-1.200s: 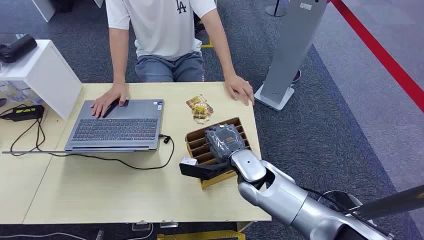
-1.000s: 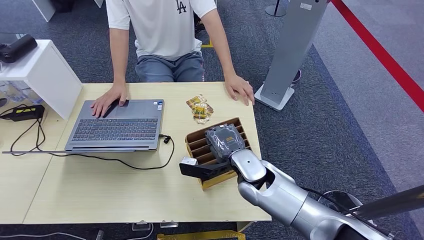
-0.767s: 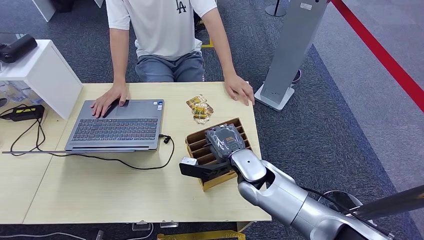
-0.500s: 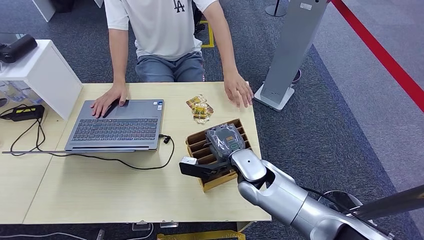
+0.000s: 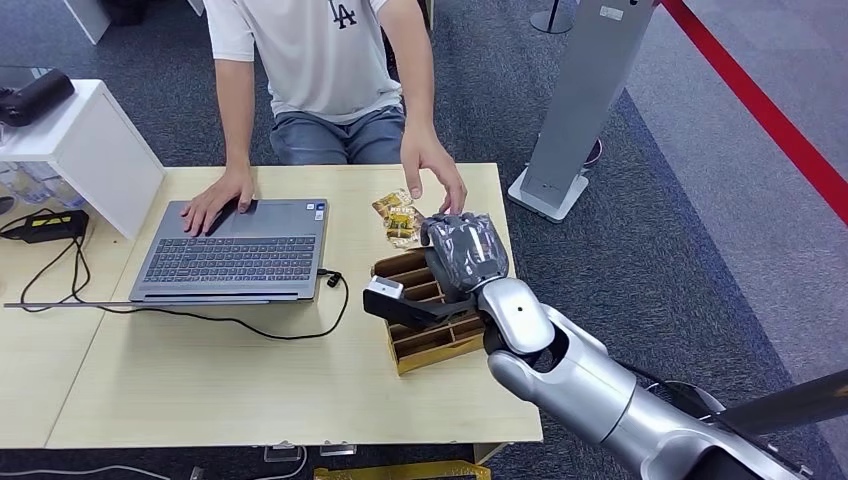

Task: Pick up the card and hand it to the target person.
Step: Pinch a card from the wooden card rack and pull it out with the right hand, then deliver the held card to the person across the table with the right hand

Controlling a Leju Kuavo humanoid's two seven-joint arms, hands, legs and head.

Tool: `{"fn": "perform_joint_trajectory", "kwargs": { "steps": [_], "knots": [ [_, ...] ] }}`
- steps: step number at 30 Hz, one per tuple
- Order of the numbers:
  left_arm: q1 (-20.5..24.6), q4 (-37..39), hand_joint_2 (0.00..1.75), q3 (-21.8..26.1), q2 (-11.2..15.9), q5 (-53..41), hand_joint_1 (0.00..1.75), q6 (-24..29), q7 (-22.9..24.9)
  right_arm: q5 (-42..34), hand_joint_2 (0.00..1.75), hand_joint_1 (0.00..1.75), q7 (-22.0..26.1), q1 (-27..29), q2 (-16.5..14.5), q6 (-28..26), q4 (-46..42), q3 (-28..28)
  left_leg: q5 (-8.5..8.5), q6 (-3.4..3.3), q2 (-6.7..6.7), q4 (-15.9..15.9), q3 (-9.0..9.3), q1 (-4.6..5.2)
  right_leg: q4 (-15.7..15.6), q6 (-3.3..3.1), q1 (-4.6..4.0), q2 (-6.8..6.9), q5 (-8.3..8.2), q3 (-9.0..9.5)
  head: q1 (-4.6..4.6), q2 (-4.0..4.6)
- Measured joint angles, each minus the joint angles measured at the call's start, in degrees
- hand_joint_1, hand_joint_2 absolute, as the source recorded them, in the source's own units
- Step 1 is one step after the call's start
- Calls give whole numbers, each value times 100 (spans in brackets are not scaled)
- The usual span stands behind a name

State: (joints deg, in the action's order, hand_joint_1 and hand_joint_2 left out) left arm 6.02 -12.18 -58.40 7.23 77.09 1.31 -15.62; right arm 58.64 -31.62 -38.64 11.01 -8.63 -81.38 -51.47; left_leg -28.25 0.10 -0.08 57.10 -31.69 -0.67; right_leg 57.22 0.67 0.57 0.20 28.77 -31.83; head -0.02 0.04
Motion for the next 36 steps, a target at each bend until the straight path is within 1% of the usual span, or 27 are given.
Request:
{"fn": "perform_joint_trajectory", "kwargs": {
  "steps": [7, 13, 15, 16, 17, 19, 20, 23, 25, 29, 33, 34, 36],
  "knots": [
    [-59, -1, 0, 2, -2, 52, 0, 43, -7, 468, 175, 148, -3, 220, 282, -573, -989, 371, 0, 0, 0, 0, 1, 0, -1, 0, 0, 0, 0, 0, 2, 0],
    [-64, -1, 0, 2, -2, 65, 0, 1, 19, 667, 175, 148, 110, 487, 398, -749, -1427, 611, 0, 0, 0, 0, 1, 0, 0, 0, 0, 0, 0, 1, 4, 0],
    [-65, -1, 0, 4, -3, 73, 0, -74, 37, 680, 175, 135, 148, 564, 417, -753, -1469, 674, 0, 0, -1, 0, 0, 0, 0, 0, 0, 0, 0, 1, 2, 0],
    [-65, -2, 0, 5, -4, 77, 0, -116, 45, 682, 175, 120, 168, 599, 425, -753, -1479, 700, 0, 0, -1, 0, 0, 0, 0, 0, 0, 0, 0, 2, 2, 0],
    [-65, -2, 44, 6, -4, 74, 0, -160, 54, 682, 175, 83, 187, 632, 431, -753, -1486, 727, 0, 0, -1, 0, 0, 0, 0, 0, 0, 0, 0, 2, 0, 0],
    [-64, -2, 131, 5, -4, 43, 0, -229, 74, 682, 175, 22, 215, 695, 439, -751, -1488, 769, 0, 0, -1, 0, 0, 0, 0, 0, 0, 0, 0, 1, -3, 0],
    [-64, -2, 131, 5, -4, 25, 0, -245, 84, 677, 175, 0, 226, 724, 443, -751, -1488, 785, 0, 0, -1, 0, 0, 0, 0, 0, 0, 0, 0, 1, -3, 0],
    [-63, -2, 0, 4, -4, 10, 0, -219, 67, 565, 175, 0, 291, 834, 447, -787, -1488, 850, -1, 0, -1, 0, -1, 0, -1, 0, 0, 0, 0, 0, -1, 0],
    [-63, -1, 0, 5, -4, 25, 0, -167, 40, 286, 175, 0, 424, 918, 449, -879, -1488, 902, -1, 0, -1, 0, -1, 0, -1, 0, 0, 0, 0, 0, 1, 0],
    [-64, -1, 0, 9, -4, 81, 0, -98, 37, -701, 175, 0, 882, 1148, 453, -1246, -1488, 1042, -1, 0, -1, -1, -1, 0, -1, 0, 0, 1, 1, 0, 5, 0],
    [-64, -2, 0, 13, -4, 119, 0, -51, 55, -1161, 175, 0, 1043, 1399, 476, -1398, -1485, 1222, -1, 0, -1, -1, -1, 0, -1, 0, 0, 0, 1, 1, 1, 0],
    [-64, -2, 0, 14, -4, 131, 0, -37, 56, -1434, 175, 0, 1130, 1473, 483, -1408, -1482, 1270, -1, 0, -1, -1, -1, 0, -1, 0, 0, 0, 1, 1, -1, 0],
    [-64, -2, 0, 16, -3, 151, 0, -12, 56, -2395, 175, 0, 1432, 1649, 495, -1377, -1480, 1377, -1, 0, -1, 0, -1, 0, -2, 0, 0, 1, 1, 1, -2, 0]
  ]
}}
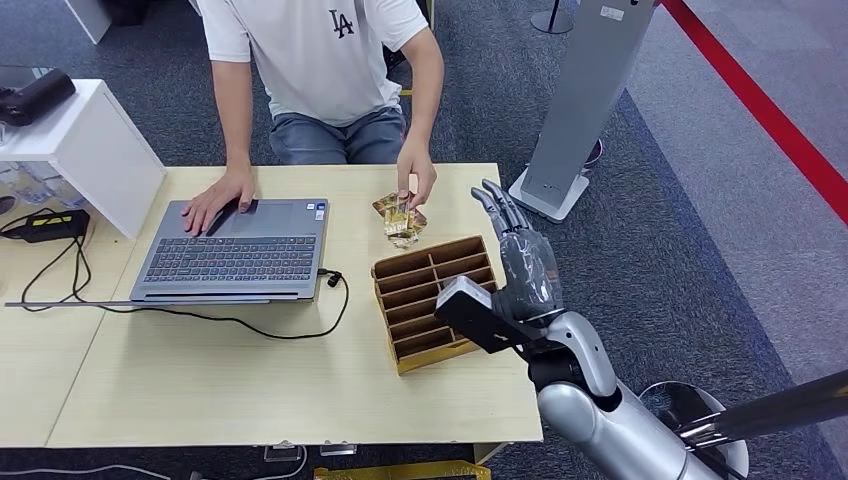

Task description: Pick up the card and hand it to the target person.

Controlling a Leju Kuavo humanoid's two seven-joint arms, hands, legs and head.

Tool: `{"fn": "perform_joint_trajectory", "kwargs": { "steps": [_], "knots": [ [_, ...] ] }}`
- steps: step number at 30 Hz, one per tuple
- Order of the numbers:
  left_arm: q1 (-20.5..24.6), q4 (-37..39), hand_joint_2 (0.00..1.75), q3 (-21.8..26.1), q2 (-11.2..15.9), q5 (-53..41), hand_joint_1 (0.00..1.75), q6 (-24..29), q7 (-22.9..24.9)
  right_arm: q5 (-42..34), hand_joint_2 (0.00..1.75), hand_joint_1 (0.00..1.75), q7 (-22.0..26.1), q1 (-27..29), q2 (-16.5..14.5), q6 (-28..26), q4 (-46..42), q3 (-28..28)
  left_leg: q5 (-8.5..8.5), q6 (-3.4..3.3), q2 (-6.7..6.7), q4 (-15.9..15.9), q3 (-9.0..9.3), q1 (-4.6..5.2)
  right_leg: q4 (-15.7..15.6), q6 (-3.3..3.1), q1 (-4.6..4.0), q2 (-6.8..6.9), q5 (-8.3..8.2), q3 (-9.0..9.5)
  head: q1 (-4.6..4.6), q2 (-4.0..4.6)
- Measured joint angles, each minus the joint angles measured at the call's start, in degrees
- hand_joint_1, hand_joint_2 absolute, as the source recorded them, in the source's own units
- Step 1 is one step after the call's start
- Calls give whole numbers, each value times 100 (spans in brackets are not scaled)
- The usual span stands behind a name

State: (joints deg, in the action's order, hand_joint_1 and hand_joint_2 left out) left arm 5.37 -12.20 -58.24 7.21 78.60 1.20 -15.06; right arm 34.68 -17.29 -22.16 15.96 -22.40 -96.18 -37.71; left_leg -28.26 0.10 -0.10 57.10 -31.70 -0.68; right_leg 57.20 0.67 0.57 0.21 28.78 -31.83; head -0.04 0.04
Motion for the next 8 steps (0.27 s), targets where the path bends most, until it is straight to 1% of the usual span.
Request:
{"fn": "perform_joint_trajectory", "kwargs": {
  "steps": [2, 4, 7, 8],
  "knots": [
    [-1, 1, 0, 1, 1, 19, 0, 14, 3, -1265, 175, 0, 427, 211, 14, 113, 5, 124, 0, 0, -1, 0, -1, 0, 0, 0, 0, 1, 0, 0, 0, 0],
    [-1, 2, 0, 2, 2, 34, 0, 29, 16, -2347, 175, 0, 850, 428, 33, 259, 21, 255, -1, 0, -1, 0, -3, 0, 0, 0, 0, 0, 0, -1, 1, 0],
    [0, 1, 0, 4, 3, 46, 0, 77, 45, -3464, 175, 0, 1285, 718, 68, 440, 68, 441, -2, 1, -1, 0, -2, 0, -1, 0, 0, 0, 1, -2, 5, 0],
    [0, 1, 0, 4, 3, 47, 0, 85, 48, -3618, 175, 0, 1340, 764, 74, 465, 77, 469, -2, 2, -1, 0, -2, 0, -1, 0, 0, 0, 1, -2, 6, 0]
  ]
}}
